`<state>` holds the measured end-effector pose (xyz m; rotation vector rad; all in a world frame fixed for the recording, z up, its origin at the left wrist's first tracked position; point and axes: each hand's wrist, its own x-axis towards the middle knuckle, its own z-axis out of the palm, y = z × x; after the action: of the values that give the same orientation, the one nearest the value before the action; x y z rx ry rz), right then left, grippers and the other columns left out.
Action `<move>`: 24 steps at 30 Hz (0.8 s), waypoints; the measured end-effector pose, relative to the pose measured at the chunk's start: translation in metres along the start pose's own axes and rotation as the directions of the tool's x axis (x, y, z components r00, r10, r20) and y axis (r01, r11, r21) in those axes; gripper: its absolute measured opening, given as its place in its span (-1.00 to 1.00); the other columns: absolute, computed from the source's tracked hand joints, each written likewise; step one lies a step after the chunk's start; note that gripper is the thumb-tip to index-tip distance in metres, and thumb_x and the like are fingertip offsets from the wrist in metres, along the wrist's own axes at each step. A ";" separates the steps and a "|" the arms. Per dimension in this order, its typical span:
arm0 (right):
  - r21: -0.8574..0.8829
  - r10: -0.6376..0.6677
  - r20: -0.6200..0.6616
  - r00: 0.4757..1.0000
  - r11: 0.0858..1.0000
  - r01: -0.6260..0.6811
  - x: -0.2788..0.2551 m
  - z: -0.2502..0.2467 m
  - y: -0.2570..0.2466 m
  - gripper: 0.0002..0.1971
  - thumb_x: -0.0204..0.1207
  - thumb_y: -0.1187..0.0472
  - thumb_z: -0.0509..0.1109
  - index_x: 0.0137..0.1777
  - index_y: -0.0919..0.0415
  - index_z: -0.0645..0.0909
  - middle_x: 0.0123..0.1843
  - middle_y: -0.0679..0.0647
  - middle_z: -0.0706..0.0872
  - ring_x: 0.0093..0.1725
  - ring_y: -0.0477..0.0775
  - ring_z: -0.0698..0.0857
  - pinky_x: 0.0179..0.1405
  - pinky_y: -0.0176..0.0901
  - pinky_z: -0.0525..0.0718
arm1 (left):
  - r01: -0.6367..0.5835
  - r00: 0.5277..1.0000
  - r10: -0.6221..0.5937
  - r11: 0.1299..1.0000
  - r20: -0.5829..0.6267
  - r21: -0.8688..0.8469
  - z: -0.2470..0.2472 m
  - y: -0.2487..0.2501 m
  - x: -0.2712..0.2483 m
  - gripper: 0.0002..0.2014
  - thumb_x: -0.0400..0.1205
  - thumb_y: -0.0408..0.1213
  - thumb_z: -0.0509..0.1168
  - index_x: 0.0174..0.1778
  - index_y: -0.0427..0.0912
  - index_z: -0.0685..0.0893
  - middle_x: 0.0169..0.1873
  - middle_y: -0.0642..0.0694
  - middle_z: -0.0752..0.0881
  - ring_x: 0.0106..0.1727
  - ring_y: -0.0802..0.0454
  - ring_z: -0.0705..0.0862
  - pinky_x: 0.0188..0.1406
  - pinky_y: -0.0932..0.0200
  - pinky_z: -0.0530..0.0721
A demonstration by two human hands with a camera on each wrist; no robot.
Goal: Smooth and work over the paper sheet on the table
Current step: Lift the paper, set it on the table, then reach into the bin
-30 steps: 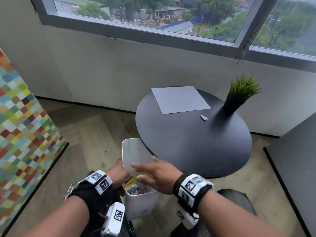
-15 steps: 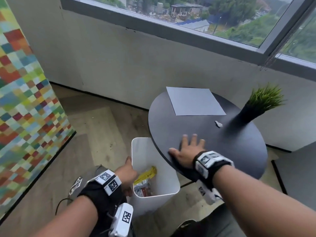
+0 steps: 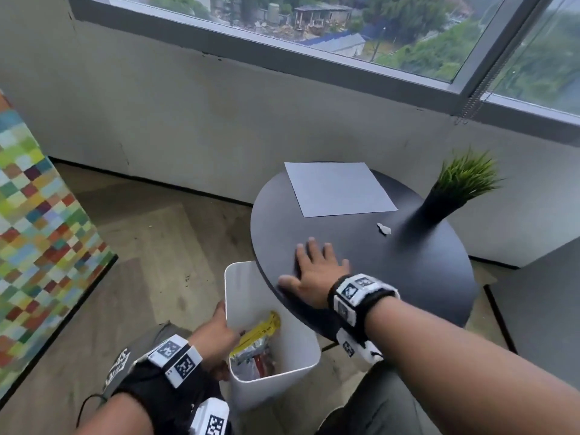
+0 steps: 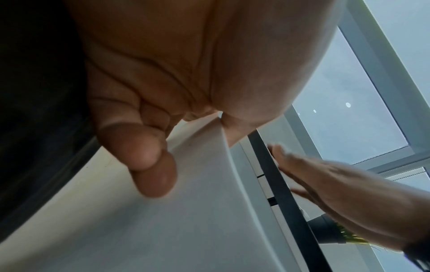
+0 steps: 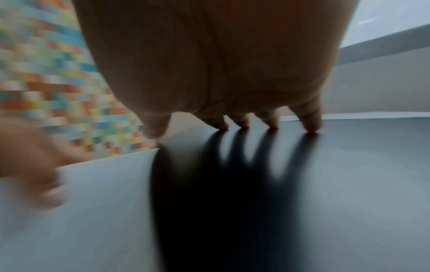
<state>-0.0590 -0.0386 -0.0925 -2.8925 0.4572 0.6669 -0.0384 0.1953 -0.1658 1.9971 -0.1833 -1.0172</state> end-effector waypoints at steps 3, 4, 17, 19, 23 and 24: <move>-0.096 -0.539 0.022 0.842 0.837 0.539 -0.030 0.001 -0.042 -0.18 0.56 -0.39 0.12 0.71 -0.04 -0.02 0.76 0.04 -0.09 0.72 0.18 -0.07 0.62 0.30 0.01 | -0.024 1.000 0.023 0.999 -0.014 -0.044 -0.002 -0.003 0.002 -0.09 0.12 0.20 0.34 0.45 0.46 0.16 0.21 -0.25 0.72 -0.13 -0.20 0.76 -0.31 -0.06 0.74; -0.053 -0.606 0.002 0.795 0.794 0.605 -0.026 -0.006 -0.045 -0.22 0.59 -0.33 0.17 0.71 -0.05 0.03 0.76 0.04 -0.01 0.72 0.13 0.02 0.62 0.16 0.04 | -0.029 0.999 0.028 0.998 -0.021 -0.050 -0.001 -0.007 0.006 -0.06 0.10 0.20 0.34 0.47 0.45 0.17 0.19 -0.23 0.72 -0.12 -0.19 0.75 -0.28 -0.07 0.72; -0.037 -0.653 -0.033 0.757 0.757 0.652 -0.015 -0.015 -0.034 -0.33 0.63 -0.25 0.19 0.68 -0.03 0.18 0.72 0.00 0.19 0.68 0.10 0.16 0.61 0.18 0.15 | -0.195 0.979 0.190 0.978 0.071 0.067 -0.006 0.003 0.006 0.13 0.15 -0.16 0.34 0.70 0.21 0.00 0.63 0.10 0.30 0.58 0.16 0.31 0.38 0.23 0.39; -0.020 -0.420 -0.120 0.900 0.907 0.421 -0.014 -0.014 -0.005 -0.27 0.61 -0.28 0.19 0.69 -0.01 0.11 0.75 0.04 0.06 0.69 0.20 0.10 0.63 0.24 0.13 | -0.173 0.983 0.166 0.980 0.083 0.096 -0.009 0.000 0.008 0.16 0.09 0.01 0.33 0.71 0.22 0.05 0.58 0.09 0.39 0.54 0.10 0.43 0.43 0.12 0.45; -0.098 -0.407 0.019 0.913 0.908 0.407 -0.048 0.008 0.013 -0.28 0.55 -0.43 0.02 0.66 -0.21 0.01 0.75 -0.14 -0.10 0.71 0.29 -0.15 0.51 0.53 -0.09 | -0.122 0.991 0.113 0.985 0.072 0.124 -0.014 -0.013 0.018 0.18 0.04 0.17 0.29 0.71 0.16 0.11 0.52 0.05 0.49 0.46 -0.02 0.56 0.45 0.01 0.54; -0.067 -0.551 0.044 0.833 0.830 0.553 -0.065 0.011 0.008 -0.32 0.57 -0.40 0.08 0.65 -0.26 0.05 0.75 -0.15 -0.03 0.73 0.20 -0.12 0.54 0.44 -0.09 | -0.116 0.992 0.108 0.985 0.069 0.128 -0.015 -0.015 0.019 0.17 0.05 0.13 0.31 0.71 0.15 0.13 0.51 0.00 0.53 0.43 -0.05 0.61 0.43 -0.04 0.59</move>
<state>-0.1216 -0.0269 -0.0740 -2.8556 -0.4191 0.6191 -0.0185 0.2047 -0.1838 2.0499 -0.4015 -1.0172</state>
